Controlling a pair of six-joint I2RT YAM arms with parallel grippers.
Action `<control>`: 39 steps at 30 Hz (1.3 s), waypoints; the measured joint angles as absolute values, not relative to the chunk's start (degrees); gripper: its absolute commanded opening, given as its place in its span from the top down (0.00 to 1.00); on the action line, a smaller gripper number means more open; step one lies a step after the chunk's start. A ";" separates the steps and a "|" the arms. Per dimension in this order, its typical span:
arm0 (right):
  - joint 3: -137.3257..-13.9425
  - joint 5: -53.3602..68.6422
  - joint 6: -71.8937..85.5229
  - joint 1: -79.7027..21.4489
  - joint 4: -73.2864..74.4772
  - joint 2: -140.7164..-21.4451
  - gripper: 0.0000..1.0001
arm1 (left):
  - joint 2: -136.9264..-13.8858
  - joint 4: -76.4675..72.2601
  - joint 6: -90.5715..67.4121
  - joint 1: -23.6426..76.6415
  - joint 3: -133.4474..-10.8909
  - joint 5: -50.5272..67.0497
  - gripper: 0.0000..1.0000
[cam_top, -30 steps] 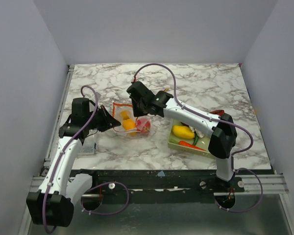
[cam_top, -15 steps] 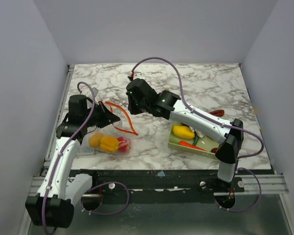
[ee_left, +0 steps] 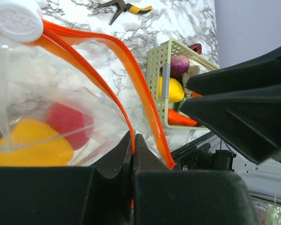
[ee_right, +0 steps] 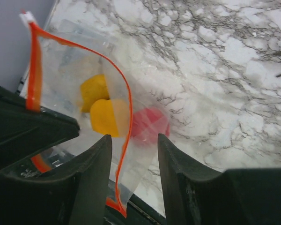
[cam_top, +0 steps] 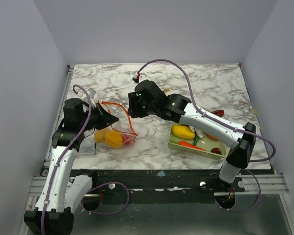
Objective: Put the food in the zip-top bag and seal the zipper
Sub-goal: Adjust the zipper food storage bag at the center of the board.
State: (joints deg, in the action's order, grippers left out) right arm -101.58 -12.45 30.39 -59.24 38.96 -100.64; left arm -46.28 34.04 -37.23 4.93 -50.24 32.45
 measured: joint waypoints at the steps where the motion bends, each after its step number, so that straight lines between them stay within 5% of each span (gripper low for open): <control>1: -100.60 -11.46 30.46 -59.22 37.95 -99.63 0.52 | -46.22 34.22 -37.12 4.93 -50.24 32.45 1.00; 7: -99.57 -7.84 30.59 -59.92 34.09 -101.54 0.61 | -46.24 34.98 -37.04 4.93 -50.24 32.51 1.00; 11: -100.90 -9.26 30.33 -60.88 35.59 -106.28 0.87 | -46.41 35.03 -36.99 4.93 -50.24 32.58 1.00; 17: -108.38 -16.84 29.93 -64.77 42.94 -109.69 0.99 | -46.52 35.35 -35.83 4.93 -50.24 32.51 1.00; 22: -116.88 -22.98 30.02 -68.42 47.51 -108.97 1.00 | -47.35 36.27 -34.37 4.93 -51.62 31.62 1.00; 28: -103.77 -26.55 30.57 -69.54 43.05 -103.79 1.00 | -47.77 31.27 -34.98 4.93 -48.58 31.97 1.00; 34: -103.94 -30.37 32.14 -69.25 45.25 -109.65 0.98 | -55.88 32.60 -34.59 4.84 -48.12 32.14 1.00; 39: -99.81 -29.08 32.69 -68.51 41.32 -104.05 0.90 | -49.28 30.44 -35.83 4.84 -48.12 32.21 1.00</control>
